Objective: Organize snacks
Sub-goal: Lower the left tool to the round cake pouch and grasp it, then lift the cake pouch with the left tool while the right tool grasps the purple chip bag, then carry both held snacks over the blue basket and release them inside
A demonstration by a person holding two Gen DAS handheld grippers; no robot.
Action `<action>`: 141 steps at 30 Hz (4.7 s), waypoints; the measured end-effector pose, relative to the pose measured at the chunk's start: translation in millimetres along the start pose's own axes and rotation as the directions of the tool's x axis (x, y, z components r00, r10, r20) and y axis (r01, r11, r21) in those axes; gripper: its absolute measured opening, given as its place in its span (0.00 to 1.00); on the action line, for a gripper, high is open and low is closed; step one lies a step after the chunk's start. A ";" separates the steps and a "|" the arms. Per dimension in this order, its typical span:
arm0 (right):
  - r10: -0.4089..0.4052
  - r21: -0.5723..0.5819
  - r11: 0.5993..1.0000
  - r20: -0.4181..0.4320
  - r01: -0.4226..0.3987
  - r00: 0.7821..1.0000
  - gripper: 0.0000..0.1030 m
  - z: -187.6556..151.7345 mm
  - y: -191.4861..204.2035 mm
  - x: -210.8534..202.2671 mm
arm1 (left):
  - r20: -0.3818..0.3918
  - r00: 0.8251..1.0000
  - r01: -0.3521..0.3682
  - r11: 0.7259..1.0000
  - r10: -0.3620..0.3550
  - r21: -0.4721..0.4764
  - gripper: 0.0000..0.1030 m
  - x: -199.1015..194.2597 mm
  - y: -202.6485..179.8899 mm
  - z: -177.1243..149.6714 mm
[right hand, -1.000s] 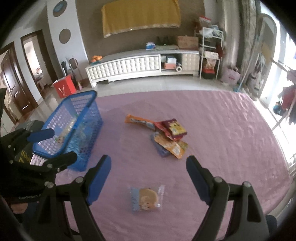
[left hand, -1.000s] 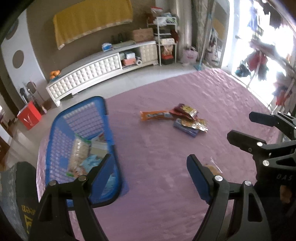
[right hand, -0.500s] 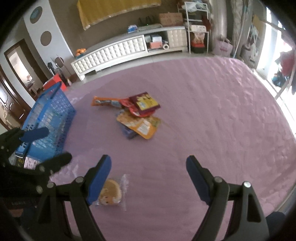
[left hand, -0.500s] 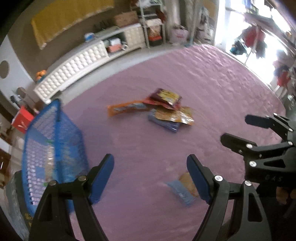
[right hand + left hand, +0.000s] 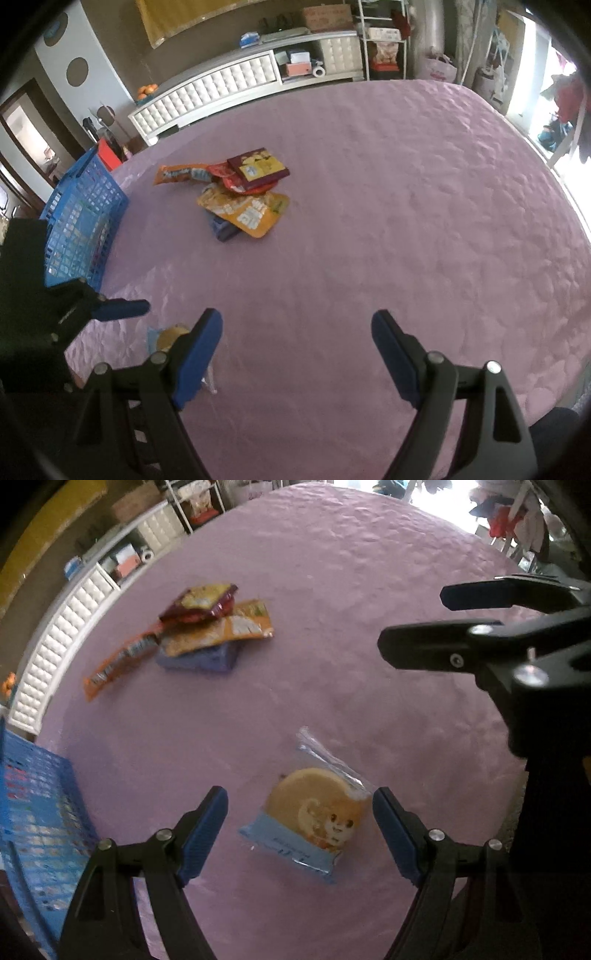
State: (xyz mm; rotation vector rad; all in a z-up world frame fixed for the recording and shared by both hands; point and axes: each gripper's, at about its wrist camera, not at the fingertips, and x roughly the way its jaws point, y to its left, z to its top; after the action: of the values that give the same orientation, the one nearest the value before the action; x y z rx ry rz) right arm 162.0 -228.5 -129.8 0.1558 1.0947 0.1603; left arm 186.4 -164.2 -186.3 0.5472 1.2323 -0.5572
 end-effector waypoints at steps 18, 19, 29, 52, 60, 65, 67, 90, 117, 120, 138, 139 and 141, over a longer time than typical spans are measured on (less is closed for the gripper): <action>0.049 -0.055 0.997 -0.044 -0.051 0.998 0.84 10.9 9.6 19.0 | 0.041 0.999 0.001 0.998 0.002 -0.062 0.49 12.0 3.9 -8.9; 0.055 -0.073 0.996 -0.041 -0.058 0.998 0.84 13.9 12.4 19.7 | 0.049 0.999 -0.009 0.997 0.013 -0.080 0.49 10.2 7.4 -9.1; 0.021 -0.224 0.974 -0.042 -0.030 0.999 0.84 73.1 34.0 39.5 | 0.145 0.985 -0.047 0.954 0.093 -0.295 0.49 -17.9 72.1 3.7; 0.056 -0.311 0.943 -0.195 -0.116 0.979 0.75 165.3 48.5 157.3 | 0.165 0.977 -0.028 0.849 0.135 -0.528 0.49 0.8 162.8 48.9; 0.064 -0.331 0.934 -0.211 -0.133 0.975 0.52 154.8 44.2 145.8 | 0.172 0.977 -0.016 0.851 0.124 -0.525 0.49 1.6 159.7 48.2; 0.067 -0.323 0.940 -0.152 -0.114 0.986 0.52 146.6 46.7 110.8 | 0.205 0.969 -0.011 0.857 0.136 -0.516 0.49 -19.4 149.1 41.5; 0.075 -0.329 0.937 -0.132 -0.115 0.988 0.52 146.7 50.3 92.8 | 0.223 0.963 -0.015 0.859 0.150 -0.512 0.49 -34.3 145.1 36.7; 0.221 -0.511 0.850 0.125 -0.129 0.967 0.52 109.9 181.7 -89.3 | 0.373 0.857 -0.094 0.820 0.355 -0.564 0.49 -205.1 159.7 -83.3; 0.247 -0.619 0.774 0.100 -0.134 0.964 0.52 113.9 300.1 -31.5 | 0.279 0.867 -0.144 0.743 0.413 -0.654 0.49 -194.5 275.6 -153.7; 0.234 -0.609 0.780 0.070 -0.144 0.970 0.52 119.5 305.5 -12.1 | 0.263 0.882 -0.139 0.751 0.390 -0.646 0.49 -179.5 288.5 -151.7; 0.161 -0.588 0.803 0.060 -0.096 0.985 0.52 134.8 296.4 13.6 | 0.247 0.920 -0.106 0.799 0.305 -0.591 0.70 -118.2 310.8 -120.4; 0.163 -0.590 0.801 0.061 -0.096 0.985 0.52 134.8 296.9 12.6 | 0.248 0.919 -0.107 0.800 0.306 -0.590 0.70 -119.3 310.7 -120.4; 0.167 -0.589 0.802 0.062 -0.099 0.984 0.52 135.8 298.7 12.6 | 0.251 0.920 -0.099 0.797 0.302 -0.596 0.70 -123.6 311.5 -123.4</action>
State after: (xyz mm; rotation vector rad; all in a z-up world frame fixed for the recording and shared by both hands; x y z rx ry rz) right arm 273.2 59.7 -18.6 -0.3151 0.8777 0.6046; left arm 275.2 161.4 -69.8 0.0562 0.9299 -0.0634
